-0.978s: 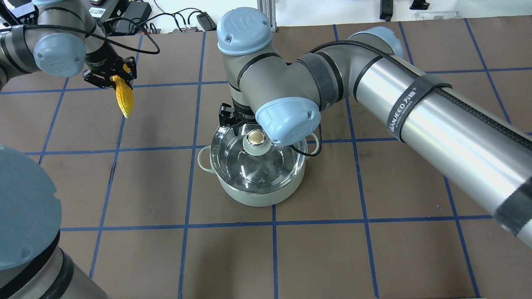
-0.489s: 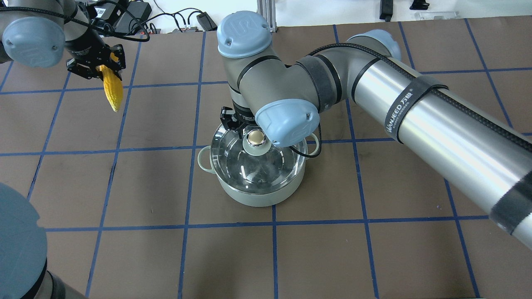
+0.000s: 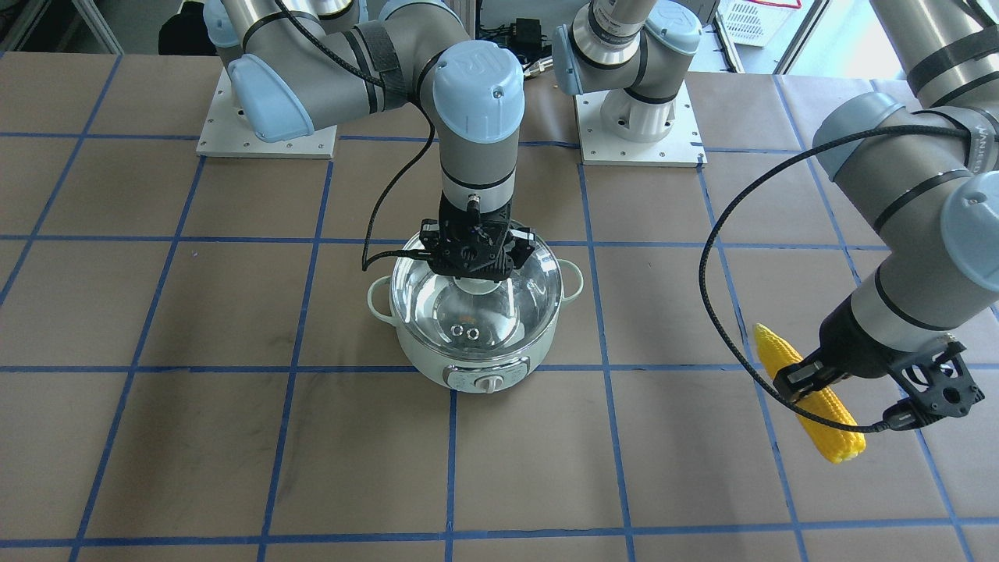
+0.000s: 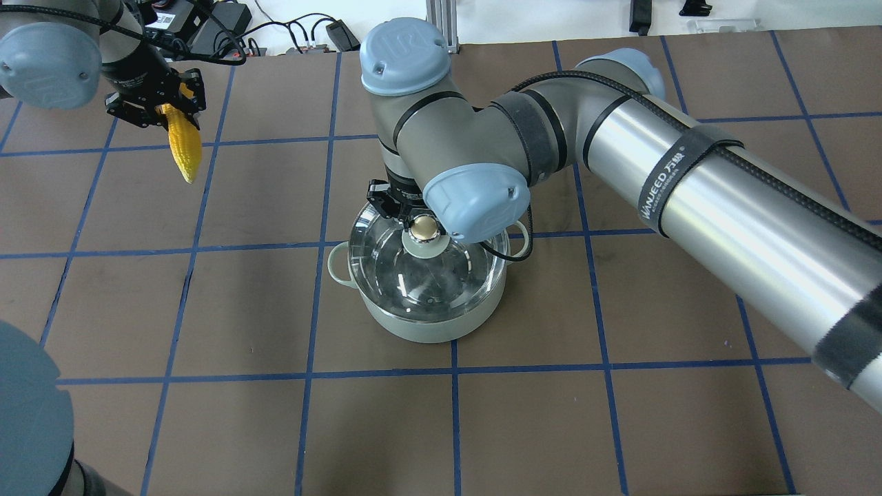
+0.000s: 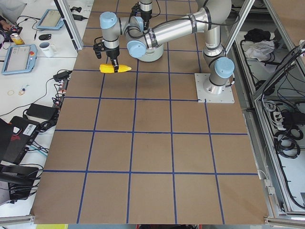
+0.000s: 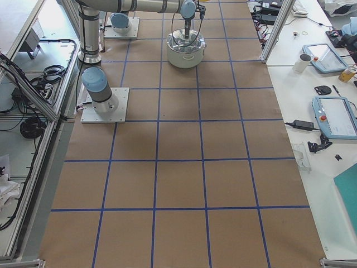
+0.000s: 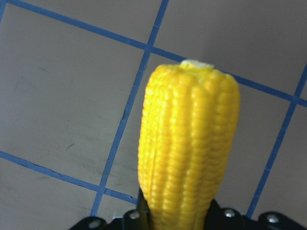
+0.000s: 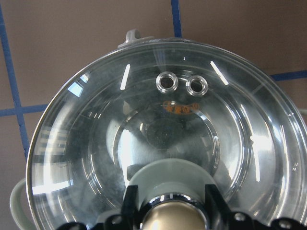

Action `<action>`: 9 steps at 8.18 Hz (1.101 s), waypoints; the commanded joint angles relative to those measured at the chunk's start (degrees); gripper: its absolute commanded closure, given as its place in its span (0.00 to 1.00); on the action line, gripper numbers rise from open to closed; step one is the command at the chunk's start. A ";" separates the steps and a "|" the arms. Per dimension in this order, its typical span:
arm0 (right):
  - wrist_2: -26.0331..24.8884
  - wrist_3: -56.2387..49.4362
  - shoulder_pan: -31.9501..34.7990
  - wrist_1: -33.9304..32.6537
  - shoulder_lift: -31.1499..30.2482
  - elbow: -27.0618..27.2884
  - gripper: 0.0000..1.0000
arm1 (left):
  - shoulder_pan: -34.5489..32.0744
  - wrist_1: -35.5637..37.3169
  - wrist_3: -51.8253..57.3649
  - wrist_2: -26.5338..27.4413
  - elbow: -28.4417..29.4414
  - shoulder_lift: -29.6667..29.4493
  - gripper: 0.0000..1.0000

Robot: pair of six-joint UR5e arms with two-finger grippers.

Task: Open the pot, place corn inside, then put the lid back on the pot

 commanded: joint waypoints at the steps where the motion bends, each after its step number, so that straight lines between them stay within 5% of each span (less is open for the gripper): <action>1: 0.23 -0.15 -0.35 0.30 -1.19 -1.86 0.68 | -0.67 -0.07 0.00 -0.11 -0.08 1.08 1.00; 5: 0.05 -11.37 -8.49 5.74 -6.54 -3.80 0.72 | -3.91 -0.76 -0.96 -0.46 -0.08 2.56 1.00; 9: -0.74 -33.16 -24.39 12.60 -10.60 -4.94 0.75 | -19.78 -2.53 -14.80 -1.96 -0.61 5.74 1.00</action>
